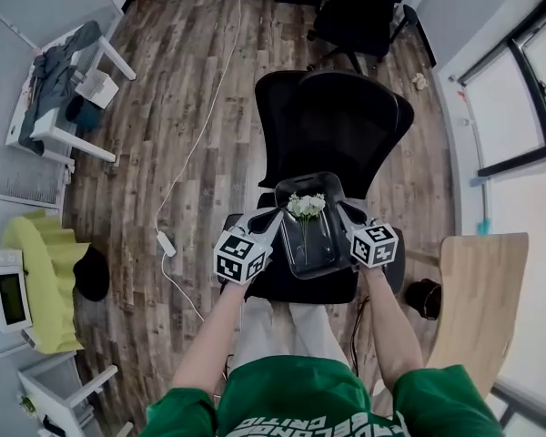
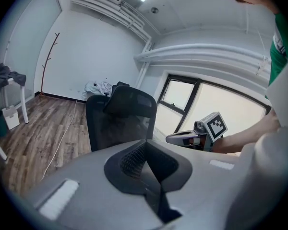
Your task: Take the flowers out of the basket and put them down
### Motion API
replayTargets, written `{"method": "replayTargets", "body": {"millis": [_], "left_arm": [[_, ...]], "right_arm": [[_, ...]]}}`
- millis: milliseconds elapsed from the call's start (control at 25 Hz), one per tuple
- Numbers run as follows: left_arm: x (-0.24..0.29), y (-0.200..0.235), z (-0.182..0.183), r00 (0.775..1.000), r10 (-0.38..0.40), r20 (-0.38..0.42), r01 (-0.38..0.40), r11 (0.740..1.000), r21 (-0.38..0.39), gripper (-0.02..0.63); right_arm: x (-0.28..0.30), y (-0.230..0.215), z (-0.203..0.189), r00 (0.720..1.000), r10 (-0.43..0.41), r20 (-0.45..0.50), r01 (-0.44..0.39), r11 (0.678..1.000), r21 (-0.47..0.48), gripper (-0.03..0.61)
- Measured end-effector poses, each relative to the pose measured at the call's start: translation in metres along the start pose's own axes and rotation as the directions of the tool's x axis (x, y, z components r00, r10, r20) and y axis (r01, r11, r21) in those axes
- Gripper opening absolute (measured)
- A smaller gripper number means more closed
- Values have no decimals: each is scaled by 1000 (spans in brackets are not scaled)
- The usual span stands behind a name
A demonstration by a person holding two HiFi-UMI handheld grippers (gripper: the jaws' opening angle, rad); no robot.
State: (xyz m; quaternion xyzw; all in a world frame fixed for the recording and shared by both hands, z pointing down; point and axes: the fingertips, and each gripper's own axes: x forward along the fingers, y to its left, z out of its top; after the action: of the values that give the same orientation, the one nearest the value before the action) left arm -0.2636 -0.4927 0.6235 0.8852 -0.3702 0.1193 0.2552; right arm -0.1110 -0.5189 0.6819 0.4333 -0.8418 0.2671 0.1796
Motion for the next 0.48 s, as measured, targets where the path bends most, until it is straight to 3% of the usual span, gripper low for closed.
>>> {"method": "replayTargets", "body": {"millis": [480], "left_arm": [[39,24,-75,998,-3,-63,-4,994,-105,17]], "right_arm": [[53,-19,-72,996,17,-89,-13,999,48,6]]}}
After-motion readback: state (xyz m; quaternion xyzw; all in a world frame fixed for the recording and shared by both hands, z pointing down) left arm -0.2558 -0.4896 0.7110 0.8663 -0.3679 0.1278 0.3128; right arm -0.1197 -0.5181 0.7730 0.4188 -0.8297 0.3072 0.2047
